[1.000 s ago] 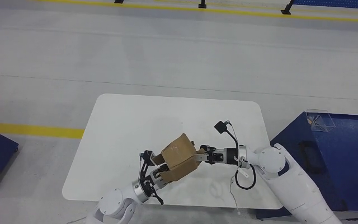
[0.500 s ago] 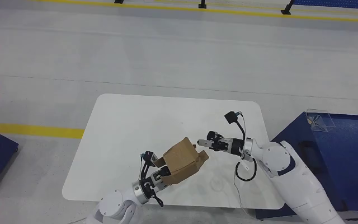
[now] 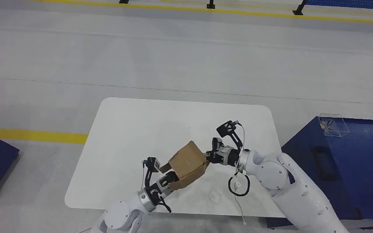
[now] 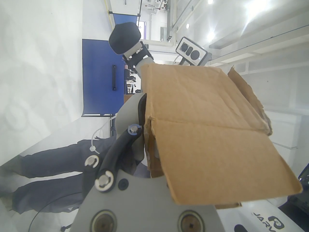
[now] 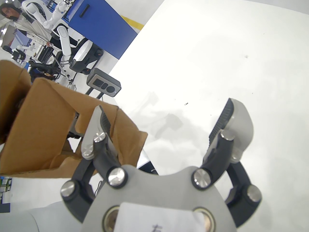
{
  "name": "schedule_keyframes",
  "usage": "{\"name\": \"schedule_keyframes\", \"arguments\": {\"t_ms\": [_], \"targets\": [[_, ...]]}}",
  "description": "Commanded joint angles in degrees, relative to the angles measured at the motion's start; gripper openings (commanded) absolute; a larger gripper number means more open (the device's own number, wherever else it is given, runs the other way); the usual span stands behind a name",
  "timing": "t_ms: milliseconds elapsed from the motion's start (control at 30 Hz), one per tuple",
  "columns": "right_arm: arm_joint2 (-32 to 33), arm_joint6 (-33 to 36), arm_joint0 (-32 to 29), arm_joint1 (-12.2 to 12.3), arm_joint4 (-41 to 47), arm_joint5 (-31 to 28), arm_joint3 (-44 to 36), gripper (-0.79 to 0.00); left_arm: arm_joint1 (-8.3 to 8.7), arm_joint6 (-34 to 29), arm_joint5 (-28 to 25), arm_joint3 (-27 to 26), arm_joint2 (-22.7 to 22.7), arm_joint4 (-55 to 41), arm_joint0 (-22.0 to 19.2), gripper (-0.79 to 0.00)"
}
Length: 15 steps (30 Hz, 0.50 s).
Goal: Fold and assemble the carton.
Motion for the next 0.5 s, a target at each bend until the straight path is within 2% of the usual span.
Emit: {"name": "schedule_keyframes", "arguments": {"t_ms": [0,267,467], "targets": [[-0.2,0.5,-0.5,0.0,-0.7,0.1,-0.5,0.0,-0.06,0.4,0.5,0.3,-0.1,-0.8,0.0,-0.785],[-0.6,0.6,-1.0,-0.5,-1.1,0.3,-1.6,0.0,-0.17,0.5,1.0,0.4,-0.1,-1.2,-0.1,-0.785],[2.1,0.6,-1.6,-0.3,-0.8,0.5,-1.4,0.0,-0.21,0.5,1.3,0.5,-0.3,-1.7,0.1,-0.785]]}}
